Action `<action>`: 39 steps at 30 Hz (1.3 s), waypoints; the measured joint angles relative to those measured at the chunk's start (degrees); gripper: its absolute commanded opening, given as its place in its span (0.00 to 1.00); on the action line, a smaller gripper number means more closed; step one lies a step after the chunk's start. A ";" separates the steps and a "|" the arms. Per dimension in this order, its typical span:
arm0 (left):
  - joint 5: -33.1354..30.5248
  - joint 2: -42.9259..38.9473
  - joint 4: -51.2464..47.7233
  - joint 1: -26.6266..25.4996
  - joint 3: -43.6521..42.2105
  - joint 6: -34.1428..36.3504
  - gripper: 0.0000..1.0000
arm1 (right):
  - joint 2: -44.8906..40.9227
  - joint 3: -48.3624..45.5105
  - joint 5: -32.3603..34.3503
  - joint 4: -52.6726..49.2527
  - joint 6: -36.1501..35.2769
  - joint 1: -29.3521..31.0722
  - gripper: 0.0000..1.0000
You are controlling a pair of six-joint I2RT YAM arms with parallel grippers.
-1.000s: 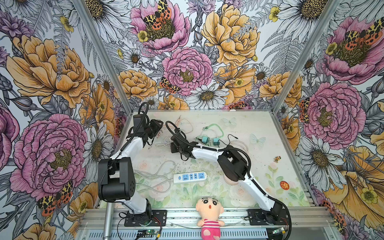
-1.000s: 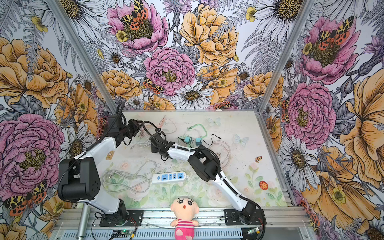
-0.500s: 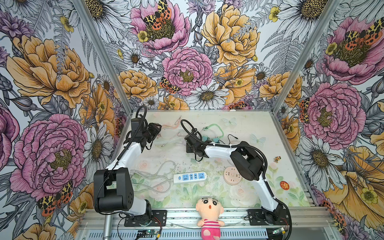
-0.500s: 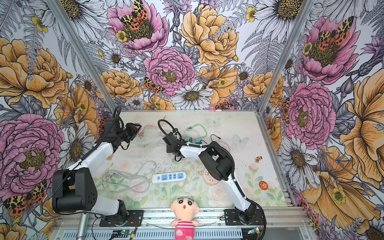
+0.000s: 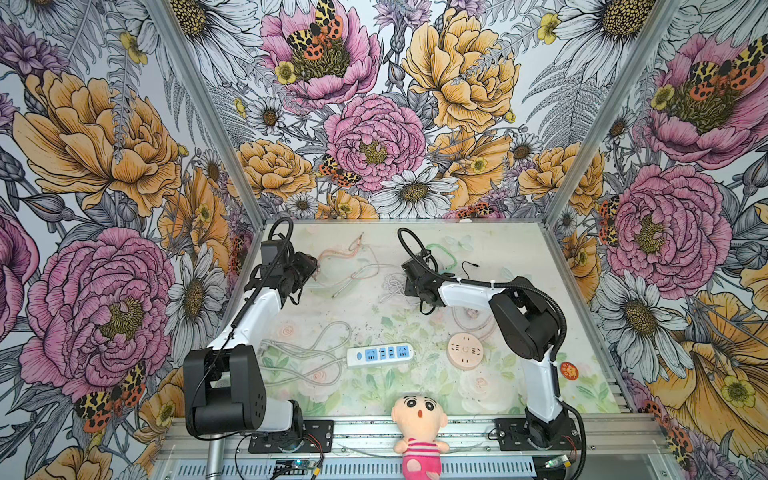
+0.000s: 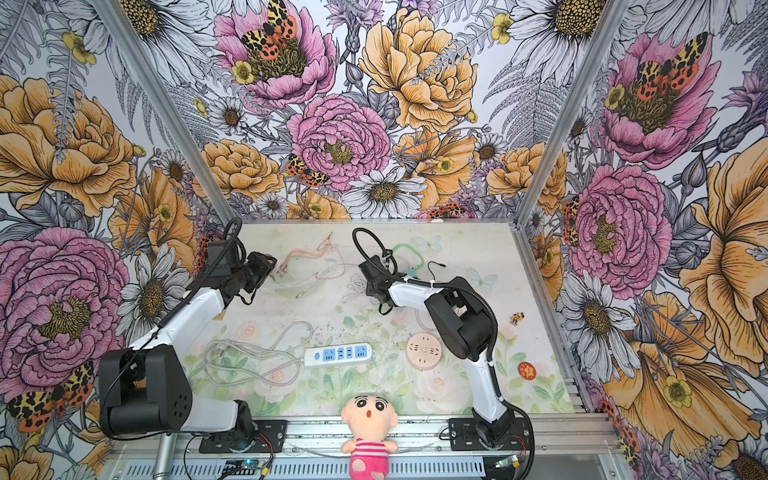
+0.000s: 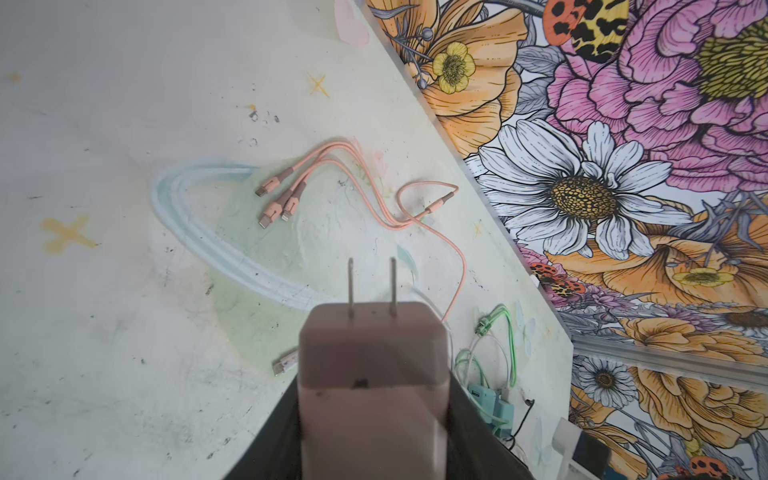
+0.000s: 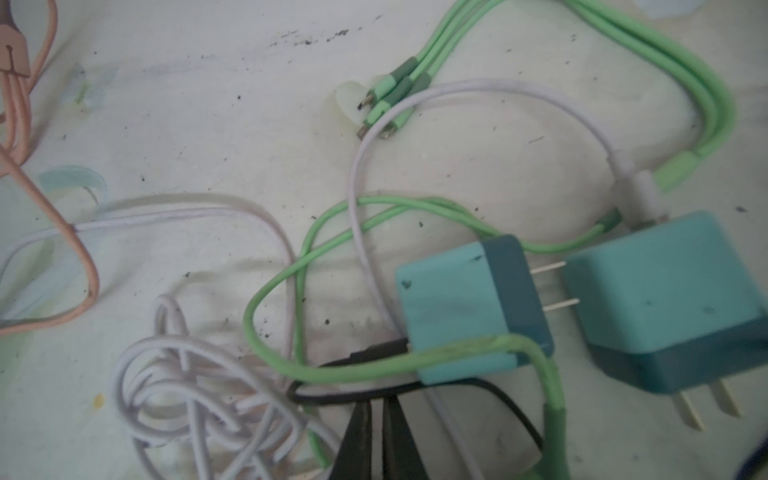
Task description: Insert the plug
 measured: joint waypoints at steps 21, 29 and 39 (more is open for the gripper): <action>-2.60 -2.40 -6.40 1.11 1.49 2.89 0.37 | -1.70 7.74 -2.80 -1.25 -12.37 0.72 0.17; -1.77 -2.43 -6.86 4.72 1.88 2.86 0.37 | 5.16 19.78 -6.84 -0.83 -19.87 1.27 0.37; -0.11 -2.43 -6.64 5.42 4.33 3.06 0.37 | 14.67 28.09 -8.04 -7.89 -23.67 1.05 0.42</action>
